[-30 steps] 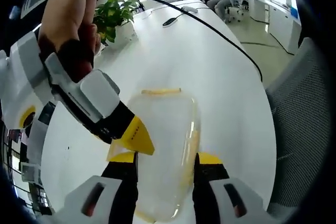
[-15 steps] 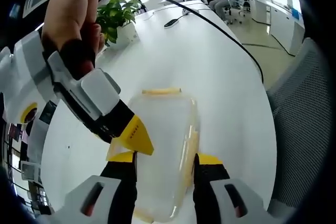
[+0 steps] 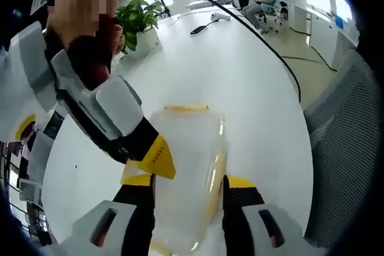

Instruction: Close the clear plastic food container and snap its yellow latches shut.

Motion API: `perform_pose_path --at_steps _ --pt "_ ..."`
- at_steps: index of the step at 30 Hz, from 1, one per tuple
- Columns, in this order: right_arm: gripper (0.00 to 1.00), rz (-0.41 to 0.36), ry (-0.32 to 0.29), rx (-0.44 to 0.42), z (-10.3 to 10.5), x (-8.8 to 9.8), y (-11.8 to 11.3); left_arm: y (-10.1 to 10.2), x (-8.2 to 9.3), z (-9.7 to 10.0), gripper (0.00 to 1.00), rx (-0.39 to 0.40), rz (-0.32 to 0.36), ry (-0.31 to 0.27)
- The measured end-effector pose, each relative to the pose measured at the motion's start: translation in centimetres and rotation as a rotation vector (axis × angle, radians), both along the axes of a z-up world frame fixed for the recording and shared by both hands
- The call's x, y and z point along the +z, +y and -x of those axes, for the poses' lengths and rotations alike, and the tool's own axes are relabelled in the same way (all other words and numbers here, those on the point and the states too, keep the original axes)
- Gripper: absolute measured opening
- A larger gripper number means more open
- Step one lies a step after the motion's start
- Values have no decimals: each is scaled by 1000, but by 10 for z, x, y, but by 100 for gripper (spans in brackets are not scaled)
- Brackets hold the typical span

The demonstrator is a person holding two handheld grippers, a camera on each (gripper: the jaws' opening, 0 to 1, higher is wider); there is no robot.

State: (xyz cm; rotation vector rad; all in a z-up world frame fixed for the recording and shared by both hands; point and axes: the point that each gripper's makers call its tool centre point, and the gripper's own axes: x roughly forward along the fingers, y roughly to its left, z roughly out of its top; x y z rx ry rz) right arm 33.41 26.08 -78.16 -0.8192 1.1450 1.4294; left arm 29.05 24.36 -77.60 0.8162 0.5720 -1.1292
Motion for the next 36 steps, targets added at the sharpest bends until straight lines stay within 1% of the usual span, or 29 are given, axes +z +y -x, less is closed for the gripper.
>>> perform_pose_path --at_steps 1,2,3,4,5,6,7,8,10,12,13,14,15,16,17,19,22,24,26,27,28,30,32,34,35,36 --pt "41 -15 -23 -15 0 1 0 -2 0 3 47 -10 10 17" --pt "41 -25 -39 -25 0 2 -1 -5 0 10 54 -15 35 73" --pt "44 -26 -37 -24 6 5 -3 -7 0 16 63 0 57 123" --pt "47 -22 -39 -27 8 6 -7 -11 2 20 81 44 99 168" --pt "48 -17 -43 -47 8 7 -11 -14 5 19 94 43 123 151" --pt "50 -40 -47 -68 8 10 -11 -13 7 20 99 31 114 127" --pt "52 -80 -52 -84 8 14 -7 -12 12 22 96 5 101 97" --pt "55 -129 -71 -114 6 19 -7 -13 14 24 97 0 102 88" --pt "67 -151 -91 -194 3 21 -12 -13 16 28 99 -6 107 94" --pt "78 -175 -125 -201 5 23 -16 -6 9 34 99 -24 53 135" --pt "84 -179 -131 -203 6 23 -17 -1 4 36 99 -34 13 141" --pt "92 -186 -148 -229 8 21 -18 3 1 35 99 -42 -13 137" --pt "100 -189 -148 -239 12 20 -18 9 -3 34 99 -52 -40 138" --pt "100 -168 -153 -196 21 18 -21 13 -4 33 99 -55 -57 140" --pt "100 -161 -183 -158 22 17 -21 16 -5 30 99 -52 -66 136" --pt "100 -102 -223 -103 27 11 -28 22 -3 21 99 -52 -74 131" --pt "100 -82 -248 -86 32 6 -31 29 1 8 99 -56 -80 139" --pt "100 -77 -249 -89 35 4 -33 32 3 2 99 -60 -84 147" --pt "100 -46 -273 -83 36 3 -39 36 3 -2 99 -68 -103 152" --pt "98 -30 -289 -77 35 2 -41 40 1 -4 99 -80 -131 155" --pt "94 3 -313 -58 34 2 -46 43 -2 -7 99 -99 -160 153" --pt "90 -1 -309 -56 39 3 -44 44 -4 -11 99 -105 -165 152" --pt "92 6 -311 -49 40 -1 -43 45 -8 -12 98 -104 -176 178" --pt "92 34 -308 -28 41 -7 -47 47 -16 -11 96 -116 -199 198" --pt "92 55 -316 -19 41 -10 -49 48 -19 -11 95 -122 -215 203" --pt "91 59 -322 -10 40 -11 -50 49 -24 -13 94 -121 -230 194"
